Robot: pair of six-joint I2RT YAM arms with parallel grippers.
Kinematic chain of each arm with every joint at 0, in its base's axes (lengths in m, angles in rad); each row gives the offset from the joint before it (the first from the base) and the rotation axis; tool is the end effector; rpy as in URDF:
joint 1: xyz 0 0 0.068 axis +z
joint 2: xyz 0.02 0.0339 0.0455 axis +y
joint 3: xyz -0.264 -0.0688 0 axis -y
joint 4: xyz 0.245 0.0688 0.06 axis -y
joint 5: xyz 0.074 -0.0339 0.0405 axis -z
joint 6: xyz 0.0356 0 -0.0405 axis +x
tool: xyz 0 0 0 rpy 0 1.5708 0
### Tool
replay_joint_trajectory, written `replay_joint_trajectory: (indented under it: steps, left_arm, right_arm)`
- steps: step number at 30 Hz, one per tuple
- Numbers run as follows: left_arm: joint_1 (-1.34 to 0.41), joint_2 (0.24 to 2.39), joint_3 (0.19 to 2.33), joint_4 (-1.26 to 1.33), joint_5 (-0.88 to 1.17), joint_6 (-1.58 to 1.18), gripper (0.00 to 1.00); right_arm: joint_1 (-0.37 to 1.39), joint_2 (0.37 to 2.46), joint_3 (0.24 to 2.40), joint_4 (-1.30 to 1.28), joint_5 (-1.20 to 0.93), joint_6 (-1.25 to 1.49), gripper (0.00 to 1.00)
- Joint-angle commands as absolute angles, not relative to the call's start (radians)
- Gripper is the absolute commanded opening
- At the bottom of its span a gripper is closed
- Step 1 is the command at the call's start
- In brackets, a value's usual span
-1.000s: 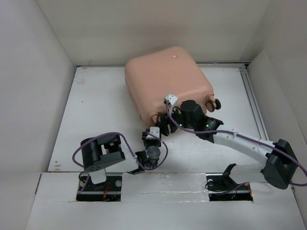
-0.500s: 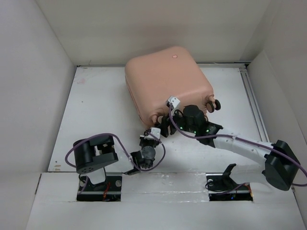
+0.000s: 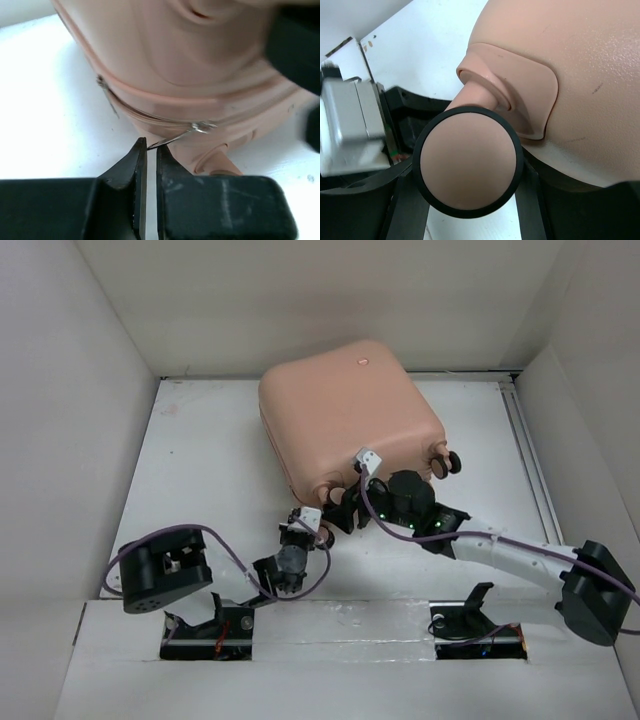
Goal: Pack the luggage
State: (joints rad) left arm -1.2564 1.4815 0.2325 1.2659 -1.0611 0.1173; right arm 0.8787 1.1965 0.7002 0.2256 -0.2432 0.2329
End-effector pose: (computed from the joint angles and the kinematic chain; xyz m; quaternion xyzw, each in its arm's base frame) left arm 0.0983 -0.2017 0.1645 0.1045 0.6964 -0.0329 0.7093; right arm 0.1670 0.2150 0.2663 -0.3204 0.7260 0.3990 0.4594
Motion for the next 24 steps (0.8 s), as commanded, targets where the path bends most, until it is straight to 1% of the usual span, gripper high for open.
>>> replay_joint_trajectory:
  steps: [1, 3, 7, 11, 13, 16, 18, 20, 21, 24]
  left_arm:
    - [-1.171, 1.373, 0.212, 1.714, -1.241, 0.028, 0.0]
    - [-1.154, 1.335, 0.212, 1.628, -1.232, -0.049, 0.0]
    - [-1.095, 1.195, 0.212, 1.349, -1.2, -0.202, 0.0]
    - [-1.051, 1.1, 0.192, 1.208, -1.141, -0.305, 0.0]
    - [-1.051, 1.069, 0.192, 1.169, -1.08, -0.327, 0.0]
    - [-1.124, 1.068, 0.192, 1.161, -0.964, -0.337, 0.0]
    - [-1.211, 1.129, 0.204, 1.161, -0.954, -0.337, 0.0]
    - [-1.255, 1.178, 0.221, 1.161, -0.963, -0.328, 0.0]
    - [-1.264, 1.222, 0.232, 1.161, -0.963, -0.345, 0.05]
    - [-1.275, 1.275, 0.244, 1.17, -0.887, -0.387, 0.28]
  right_arm:
    - [0.916, 1.097, 0.671, 0.275, -0.333, 0.282, 0.01]
    - [0.916, 1.072, 0.652, 0.275, -0.322, 0.282, 0.0]
    - [0.896, 1.023, 0.603, 0.275, -0.31, 0.291, 0.0]
    - [0.877, 0.991, 0.571, 0.265, -0.301, 0.291, 0.0]
    - [0.868, 0.991, 0.571, 0.265, -0.301, 0.291, 0.0]
    - [0.859, 1.014, 0.598, 0.265, -0.32, 0.291, 0.0]
    - [0.859, 1.029, 0.607, 0.265, -0.321, 0.282, 0.0]
    - [0.859, 1.043, 0.636, 0.265, -0.331, 0.282, 0.0]
    - [0.859, 1.055, 0.637, 0.265, -0.331, 0.282, 0.0]
    - [0.85, 1.075, 0.657, 0.265, -0.354, 0.282, 0.0]
